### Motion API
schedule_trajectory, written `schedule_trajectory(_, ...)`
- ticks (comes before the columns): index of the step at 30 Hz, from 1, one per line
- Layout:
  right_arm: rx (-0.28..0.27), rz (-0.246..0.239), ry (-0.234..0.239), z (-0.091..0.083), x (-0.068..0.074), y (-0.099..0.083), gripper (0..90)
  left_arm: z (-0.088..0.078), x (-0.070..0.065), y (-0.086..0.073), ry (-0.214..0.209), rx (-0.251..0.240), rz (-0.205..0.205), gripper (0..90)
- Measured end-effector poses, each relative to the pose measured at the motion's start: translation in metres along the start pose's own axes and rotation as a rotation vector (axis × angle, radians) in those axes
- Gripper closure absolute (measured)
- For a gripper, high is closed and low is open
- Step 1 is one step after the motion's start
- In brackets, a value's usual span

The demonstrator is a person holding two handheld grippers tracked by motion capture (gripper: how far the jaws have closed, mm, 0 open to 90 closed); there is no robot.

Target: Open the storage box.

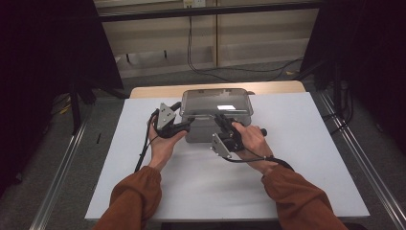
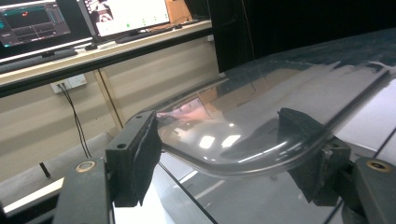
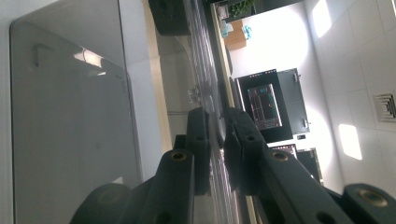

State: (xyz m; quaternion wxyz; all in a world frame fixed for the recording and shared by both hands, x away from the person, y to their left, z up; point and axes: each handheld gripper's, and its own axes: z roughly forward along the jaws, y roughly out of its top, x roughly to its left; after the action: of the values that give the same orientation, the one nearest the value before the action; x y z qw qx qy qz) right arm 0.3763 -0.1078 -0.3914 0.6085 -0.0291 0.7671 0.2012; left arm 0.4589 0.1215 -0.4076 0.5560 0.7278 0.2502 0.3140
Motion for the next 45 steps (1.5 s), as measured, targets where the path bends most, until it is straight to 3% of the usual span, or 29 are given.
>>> schedule_trajectory(7, -0.007, 0.041, 0.009, 0.000, -0.001, 0.000, 78.6, 0.002, 0.003, -0.002, 0.003, -0.008, -0.016, 31.9)
schedule_trajectory(8, -0.010, 0.082, 0.019, 0.000, -0.003, -0.002, 74.9, 0.003, 0.002, -0.002, 0.005, -0.009, -0.017, 33.9)
schedule_trajectory(9, -0.010, 0.082, 0.019, 0.000, -0.003, -0.002, 74.9, 0.003, 0.003, -0.002, 0.007, -0.012, -0.021, 33.9)
schedule_trajectory(10, -0.026, 0.139, 0.032, 0.001, -0.005, -0.006, 71.6, 0.003, 0.003, -0.001, 0.005, -0.015, -0.018, 34.9)
schedule_trajectory(12, -0.031, 0.158, 0.036, 0.001, -0.006, -0.008, 70.7, 0.002, 0.004, -0.001, 0.006, -0.015, -0.016, 35.4)
schedule_trajectory(14, -0.028, 0.242, 0.060, 0.003, -0.009, -0.016, 66.5, 0.002, 0.004, 0.000, 0.006, -0.022, -0.017, 36.6)
schedule_trajectory(15, -0.028, 0.242, 0.060, 0.003, -0.009, -0.016, 66.5, 0.002, 0.004, 0.000, 0.006, -0.020, -0.008, 36.6)
schedule_trajectory(16, -0.031, 0.280, 0.071, 0.004, -0.011, -0.021, 63.7, 0.001, 0.005, 0.001, 0.006, -0.020, -0.006, 37.6)
schedule_trajectory(17, -0.031, 0.280, 0.071, 0.004, -0.011, -0.021, 63.7, 0.001, 0.004, 0.001, 0.007, -0.023, -0.012, 37.6)
schedule_trajectory(18, -0.033, 0.333, 0.074, 0.004, -0.013, -0.024, 61.7, 0.000, 0.006, 0.002, 0.004, -0.026, -0.009, 39.2)
schedule_trajectory(20, -0.037, 0.353, 0.080, 0.004, -0.015, -0.026, 60.2, 0.000, 0.006, 0.003, 0.007, -0.031, -0.012, 39.5)
schedule_trajectory(21, -0.039, 0.400, 0.088, 0.004, -0.017, -0.028, 57.0, 0.000, 0.006, 0.003, 0.006, -0.030, -0.014, 40.1)
schedule_trajectory(26, -0.044, 0.541, 0.126, 0.004, -0.023, -0.041, 45.9, 0.000, 0.007, 0.004, 0.004, -0.041, -0.029, 41.0)
schedule_trajectory(27, -0.044, 0.541, 0.126, 0.004, -0.023, -0.041, 45.9, 0.000, 0.007, 0.004, 0.003, -0.041, -0.029, 41.0)
schedule_trajectory(28, -0.051, 0.585, 0.127, 0.004, -0.025, -0.046, 43.6, 0.000, 0.008, 0.004, 0.003, -0.045, -0.032, 41.5)
schedule_trajectory(32, -0.049, 0.683, 0.128, 0.003, -0.028, -0.059, 34.8, 0.000, 0.008, 0.006, 0.006, -0.044, -0.026, 41.7)
schedule_trajectory(33, -0.049, 0.683, 0.128, 0.003, -0.028, -0.059, 34.8, 0.000, 0.008, 0.006, 0.005, -0.044, -0.031, 41.7)
schedule_trajectory(34, -0.049, 0.733, 0.126, 0.004, -0.030, -0.065, 32.7, 0.000, 0.008, 0.006, 0.005, -0.044, -0.033, 41.6)
schedule_trajectory(35, -0.049, 0.733, 0.126, 0.004, -0.030, -0.065, 32.7, 0.000, 0.008, 0.006, 0.005, -0.044, -0.033, 41.6)
schedule_trajectory(36, -0.053, 0.780, 0.115, 0.004, -0.031, -0.071, 27.2, 0.000, 0.009, 0.006, 0.003, -0.042, -0.037, 41.5)
schedule_trajectory(39, -0.050, 0.814, 0.103, 0.005, -0.032, -0.077, 25.9, 0.000, 0.009, 0.006, 0.001, -0.045, -0.041, 41.5)
schedule_trajectory(42, -0.067, 0.869, 0.124, 0.007, -0.033, -0.084, 27.3, 0.000, 0.009, 0.007, 0.001, -0.042, -0.032, 41.6)
schedule_trajectory(45, -0.063, 0.876, 0.133, 0.009, -0.033, -0.088, 27.9, 0.001, 0.010, 0.008, -0.001, -0.045, -0.037, 41.7)
